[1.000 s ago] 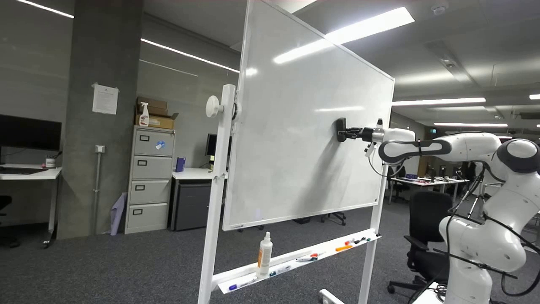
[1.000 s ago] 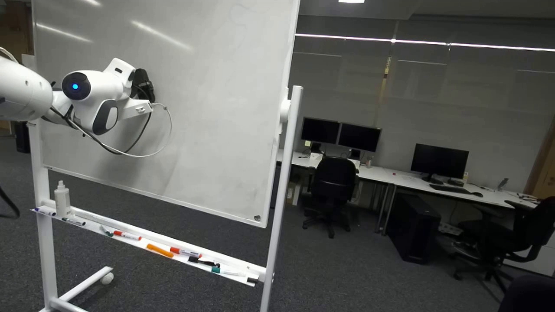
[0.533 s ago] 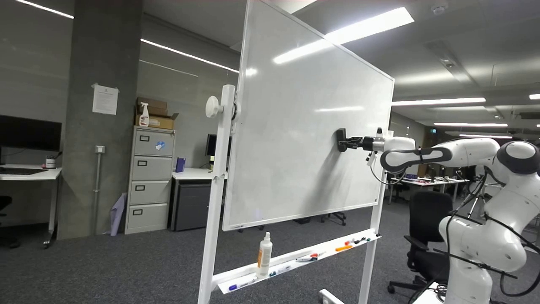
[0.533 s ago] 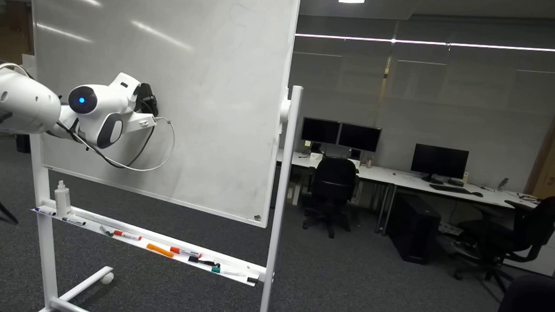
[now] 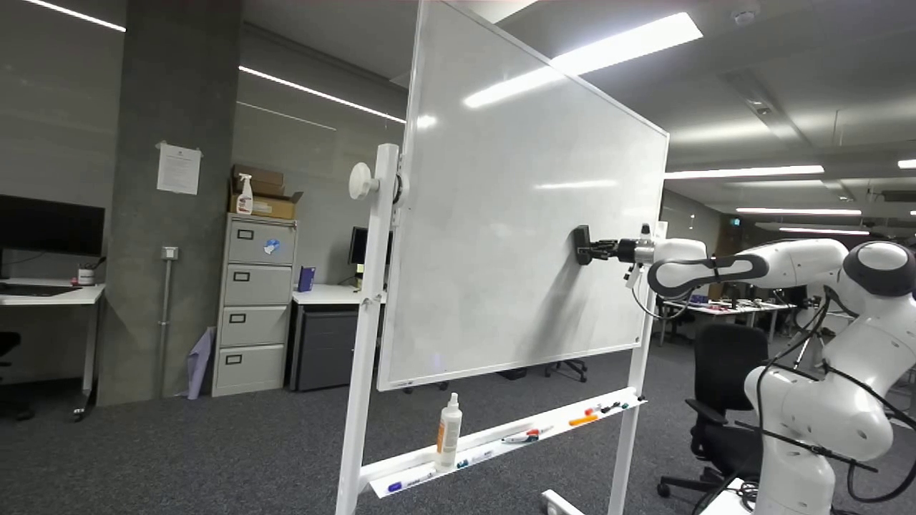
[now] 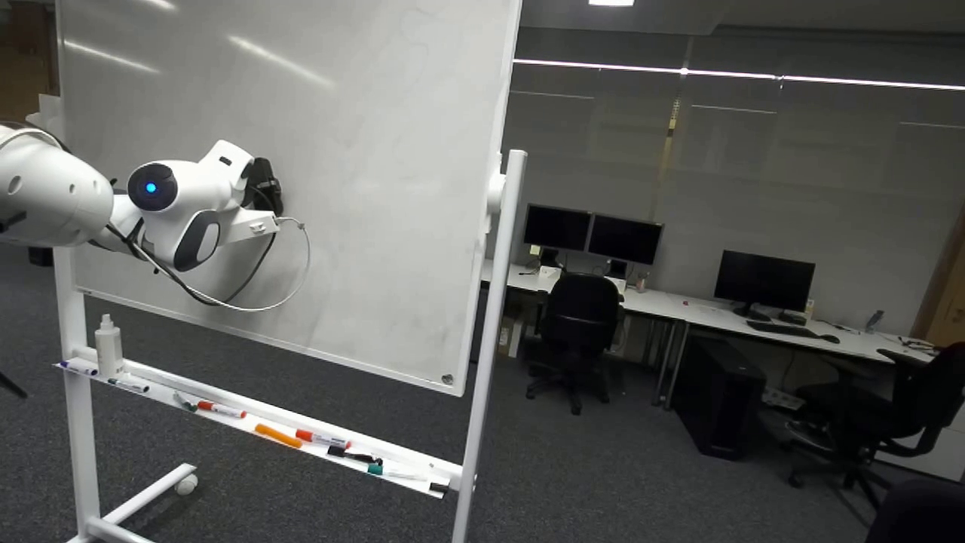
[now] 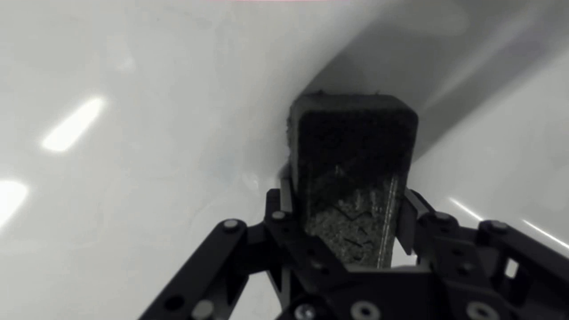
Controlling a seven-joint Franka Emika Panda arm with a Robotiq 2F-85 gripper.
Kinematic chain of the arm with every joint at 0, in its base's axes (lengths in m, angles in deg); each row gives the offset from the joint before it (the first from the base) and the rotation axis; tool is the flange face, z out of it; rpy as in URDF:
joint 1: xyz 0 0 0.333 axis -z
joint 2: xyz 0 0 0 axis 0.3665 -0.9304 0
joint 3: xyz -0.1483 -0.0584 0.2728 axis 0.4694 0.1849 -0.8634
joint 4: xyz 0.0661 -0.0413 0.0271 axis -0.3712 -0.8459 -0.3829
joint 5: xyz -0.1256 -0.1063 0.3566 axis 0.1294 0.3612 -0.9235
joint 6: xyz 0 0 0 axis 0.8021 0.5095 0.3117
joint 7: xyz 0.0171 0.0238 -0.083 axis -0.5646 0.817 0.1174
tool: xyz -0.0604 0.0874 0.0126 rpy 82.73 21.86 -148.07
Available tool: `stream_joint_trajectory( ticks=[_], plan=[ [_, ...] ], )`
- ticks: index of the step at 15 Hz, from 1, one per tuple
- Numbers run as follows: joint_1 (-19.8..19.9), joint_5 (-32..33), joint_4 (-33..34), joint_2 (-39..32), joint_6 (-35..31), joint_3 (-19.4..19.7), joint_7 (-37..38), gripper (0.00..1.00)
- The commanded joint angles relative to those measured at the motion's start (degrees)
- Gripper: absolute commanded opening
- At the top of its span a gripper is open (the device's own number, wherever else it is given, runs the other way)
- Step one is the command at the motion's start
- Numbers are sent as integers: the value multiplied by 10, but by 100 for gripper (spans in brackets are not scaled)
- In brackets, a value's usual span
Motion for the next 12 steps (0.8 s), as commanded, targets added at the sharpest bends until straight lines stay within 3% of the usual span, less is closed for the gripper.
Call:
stream_joint_trajectory(
  ticks=[1,8,9,10,11,12],
  plan=[
    [-25,-29,37,-7,0,8,-31,31],
    [-44,-75,87,-13,0,-35,-46,31],
    [-39,-17,97,-23,0,-33,12,31],
    [-44,-11,104,-25,0,-36,14,31],
    [-53,-65,101,-21,0,-49,-37,31],
    [-45,-13,108,-37,0,-47,26,31]
  ],
)
